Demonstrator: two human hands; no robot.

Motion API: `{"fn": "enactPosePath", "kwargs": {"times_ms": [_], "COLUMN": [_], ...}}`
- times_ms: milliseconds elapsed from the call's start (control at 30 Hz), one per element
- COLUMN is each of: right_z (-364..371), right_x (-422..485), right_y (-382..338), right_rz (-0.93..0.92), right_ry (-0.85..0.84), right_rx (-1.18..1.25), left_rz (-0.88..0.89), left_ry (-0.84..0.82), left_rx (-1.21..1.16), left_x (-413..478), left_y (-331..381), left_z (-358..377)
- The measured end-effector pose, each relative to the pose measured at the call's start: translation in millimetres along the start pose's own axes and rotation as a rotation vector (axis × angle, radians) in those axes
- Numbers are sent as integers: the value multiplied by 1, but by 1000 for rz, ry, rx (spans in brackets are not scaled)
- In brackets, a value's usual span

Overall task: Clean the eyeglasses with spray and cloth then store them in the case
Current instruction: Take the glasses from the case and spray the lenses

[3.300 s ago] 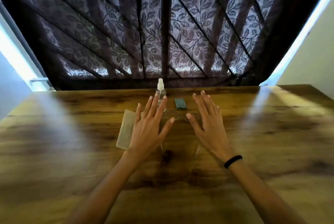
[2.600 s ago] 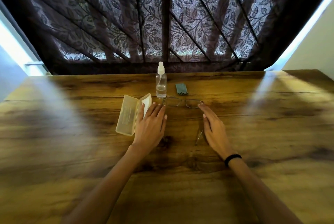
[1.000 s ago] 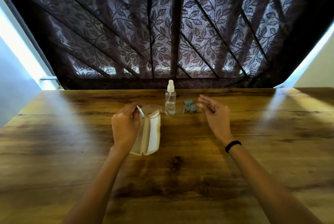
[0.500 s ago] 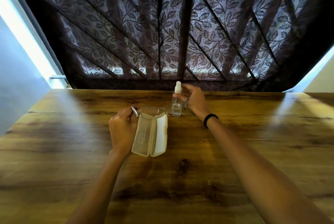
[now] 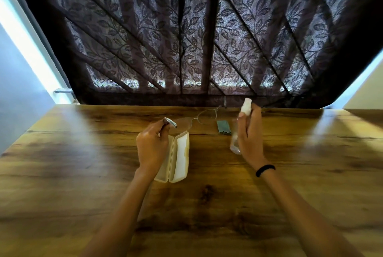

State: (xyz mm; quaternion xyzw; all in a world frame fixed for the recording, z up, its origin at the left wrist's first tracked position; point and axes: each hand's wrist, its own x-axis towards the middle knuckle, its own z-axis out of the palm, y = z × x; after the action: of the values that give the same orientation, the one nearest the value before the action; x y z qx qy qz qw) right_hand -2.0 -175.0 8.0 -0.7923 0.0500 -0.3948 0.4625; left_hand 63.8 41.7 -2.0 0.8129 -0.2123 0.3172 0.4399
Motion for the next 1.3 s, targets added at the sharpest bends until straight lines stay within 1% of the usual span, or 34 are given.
{"fn": "enactPosePath", "kwargs": {"times_ms": [133, 300, 367, 467, 600, 833, 1100, 1300], "right_z": [-20, -26, -25, -24, -19, -10, -10, -26], "right_x": [-24, -40, -38, -29, -18, -5, 2, 2], "right_y": [-6, -30, -39, -48, -52, -53, -54, -43], "right_rz": [-45, -177, -189, -200, -165, -122, -134, -114], "right_ry": [-33, -108, -130, -181, -225, -212, -157, -84], "right_rx": [-93, -231, -268, -347, -436, -540, -543, -542], "left_rz": [55, 97, 101, 84, 81, 130, 113, 99], "left_ry": [-5, -5, -14, -44, -4, 20, 11, 20], "left_rx": [-8, -134, -167, -143, -125, -60, -38, -60], "left_x": [7, 16, 18, 20, 24, 27, 27, 26], "left_y": [11, 21, 22, 24, 32, 52, 54, 45], "left_z": [17, 35, 40, 45, 49, 40, 37, 37]}}
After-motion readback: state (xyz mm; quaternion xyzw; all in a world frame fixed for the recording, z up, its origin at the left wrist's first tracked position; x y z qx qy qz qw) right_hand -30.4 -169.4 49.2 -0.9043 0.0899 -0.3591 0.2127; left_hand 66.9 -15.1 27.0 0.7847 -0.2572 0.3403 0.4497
